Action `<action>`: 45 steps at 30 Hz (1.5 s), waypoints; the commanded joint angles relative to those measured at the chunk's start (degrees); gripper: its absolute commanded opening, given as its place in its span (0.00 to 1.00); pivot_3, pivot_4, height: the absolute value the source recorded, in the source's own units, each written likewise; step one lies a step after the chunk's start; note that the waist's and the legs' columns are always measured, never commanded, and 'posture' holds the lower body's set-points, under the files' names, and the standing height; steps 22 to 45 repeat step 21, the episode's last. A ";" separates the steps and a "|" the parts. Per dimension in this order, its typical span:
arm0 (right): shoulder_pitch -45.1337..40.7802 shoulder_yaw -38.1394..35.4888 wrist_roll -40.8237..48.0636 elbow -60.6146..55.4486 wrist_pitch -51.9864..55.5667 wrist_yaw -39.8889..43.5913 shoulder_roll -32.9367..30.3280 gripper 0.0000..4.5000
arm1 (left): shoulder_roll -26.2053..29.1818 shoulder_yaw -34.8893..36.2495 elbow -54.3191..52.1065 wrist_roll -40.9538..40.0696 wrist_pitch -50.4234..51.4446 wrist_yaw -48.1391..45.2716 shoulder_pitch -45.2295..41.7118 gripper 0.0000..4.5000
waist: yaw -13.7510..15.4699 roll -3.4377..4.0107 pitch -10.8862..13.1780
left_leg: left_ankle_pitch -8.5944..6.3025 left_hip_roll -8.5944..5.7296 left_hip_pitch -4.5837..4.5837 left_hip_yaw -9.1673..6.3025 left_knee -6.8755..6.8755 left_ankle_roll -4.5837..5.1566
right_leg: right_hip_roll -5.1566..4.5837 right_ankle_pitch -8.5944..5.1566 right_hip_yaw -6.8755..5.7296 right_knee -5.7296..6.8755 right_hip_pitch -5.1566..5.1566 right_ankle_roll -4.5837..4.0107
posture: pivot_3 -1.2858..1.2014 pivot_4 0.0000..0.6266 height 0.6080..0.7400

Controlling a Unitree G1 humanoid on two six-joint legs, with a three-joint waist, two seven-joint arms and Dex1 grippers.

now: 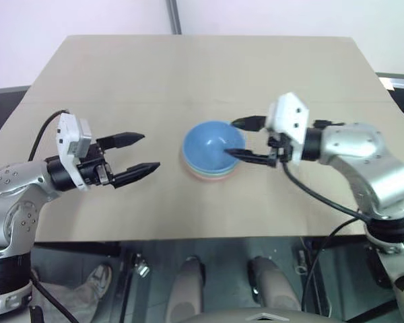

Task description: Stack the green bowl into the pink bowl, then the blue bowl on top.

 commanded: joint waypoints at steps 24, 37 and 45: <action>31.12 -31.26 14.82 -9.69 6.40 1.64 -20.94 0.97 | 1.98 9.15 -8.58 -7.12 6.57 1.99 10.98 1.00 | 0.66 -0.15 -0.09 | 0.00 0.02 0.13 0.13 0.02 0.01 | 0.00 -0.02 0.10 -0.10 0.09 0.01 | 0.52 0.24 1.00; 31.12 -31.26 14.82 -9.69 6.40 1.64 -20.94 0.97 | 1.98 9.15 -8.58 -7.12 6.57 1.99 10.98 1.00 | 0.66 -0.15 -0.09 | 0.00 0.02 0.13 0.13 0.02 0.01 | 0.00 -0.02 0.10 -0.10 0.09 0.01 | 0.52 0.24 1.00; 31.12 -31.26 14.82 -9.69 6.40 1.64 -20.94 0.97 | 1.98 9.15 -8.58 -7.12 6.57 1.99 10.98 1.00 | 0.66 -0.15 -0.09 | 0.00 0.02 0.13 0.13 0.02 0.01 | 0.00 -0.02 0.10 -0.10 0.09 0.01 | 0.52 0.24 1.00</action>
